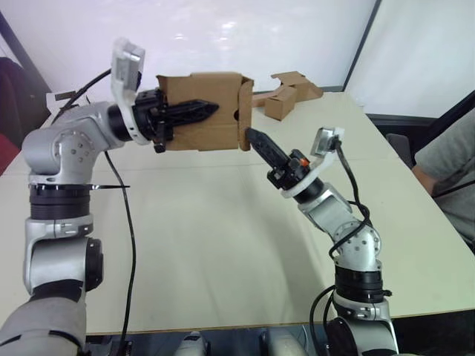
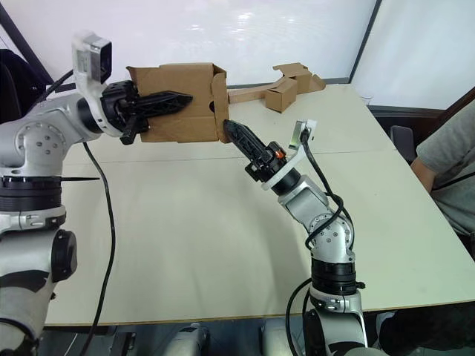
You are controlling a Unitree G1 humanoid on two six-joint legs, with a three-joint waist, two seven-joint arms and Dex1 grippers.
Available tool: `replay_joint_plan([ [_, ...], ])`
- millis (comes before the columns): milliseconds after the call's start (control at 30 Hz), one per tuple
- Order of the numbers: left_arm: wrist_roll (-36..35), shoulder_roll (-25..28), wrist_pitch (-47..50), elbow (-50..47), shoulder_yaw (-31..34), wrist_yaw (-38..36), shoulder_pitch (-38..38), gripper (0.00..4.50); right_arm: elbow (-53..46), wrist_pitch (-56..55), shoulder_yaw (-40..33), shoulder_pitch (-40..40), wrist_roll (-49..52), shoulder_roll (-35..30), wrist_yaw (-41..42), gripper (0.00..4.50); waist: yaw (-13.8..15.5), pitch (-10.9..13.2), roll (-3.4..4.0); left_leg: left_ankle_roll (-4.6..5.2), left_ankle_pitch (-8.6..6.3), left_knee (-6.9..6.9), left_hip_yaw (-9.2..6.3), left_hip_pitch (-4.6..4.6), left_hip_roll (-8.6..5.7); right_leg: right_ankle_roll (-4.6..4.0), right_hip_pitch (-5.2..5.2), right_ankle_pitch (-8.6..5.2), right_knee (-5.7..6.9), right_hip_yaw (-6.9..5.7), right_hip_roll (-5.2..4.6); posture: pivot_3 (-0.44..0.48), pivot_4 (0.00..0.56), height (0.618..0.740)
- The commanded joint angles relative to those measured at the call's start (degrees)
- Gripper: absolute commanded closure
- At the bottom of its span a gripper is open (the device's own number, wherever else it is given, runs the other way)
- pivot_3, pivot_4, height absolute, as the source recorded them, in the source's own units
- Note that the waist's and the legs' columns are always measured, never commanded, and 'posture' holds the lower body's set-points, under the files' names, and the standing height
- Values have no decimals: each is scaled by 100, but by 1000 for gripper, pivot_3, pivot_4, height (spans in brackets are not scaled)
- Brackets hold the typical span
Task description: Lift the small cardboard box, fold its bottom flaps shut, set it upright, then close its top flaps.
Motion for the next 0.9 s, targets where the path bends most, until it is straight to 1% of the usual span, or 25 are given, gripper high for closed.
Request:
replay_joint_plan([
  [33, -60, 45, -109, -115, 107, -37, -74, 4500, -199, -70, -25, -52, 141, 69, -55, 4428, 0, 0, 0, 0, 0, 0, 0, 0, 0, 0, 0, 0, 0, 0, 0, 0, 150, 740],
  [400, -67, 41, -103, -103, 135, -7, -70, 4500, -228, -149, -10, -31, 150, 108, -94, 4428, 0, 0, 0, 0, 0, 0, 0, 0, 0, 0, 0, 0, 0, 0, 0, 0, 150, 740],
  [733, -67, 36, -103, -83, 147, 19, -69, 4500, -208, 95, -67, 52, 557, 42, -104, 4428, 0, 0, 0, 1, -1, 0, 0, 0, 0, 0, 0, 0, 0, 0, 0, 0, 150, 740],
  [900, -60, 44, -102, -71, 142, 16, -84, 4500, -187, 2, -22, 85, 425, 56, -120, 4428, -1, 0, 0, 2, -1, 0, 0, 0, 0, 0, 0, 0, 0, 0, 0, 0, 150, 740],
])
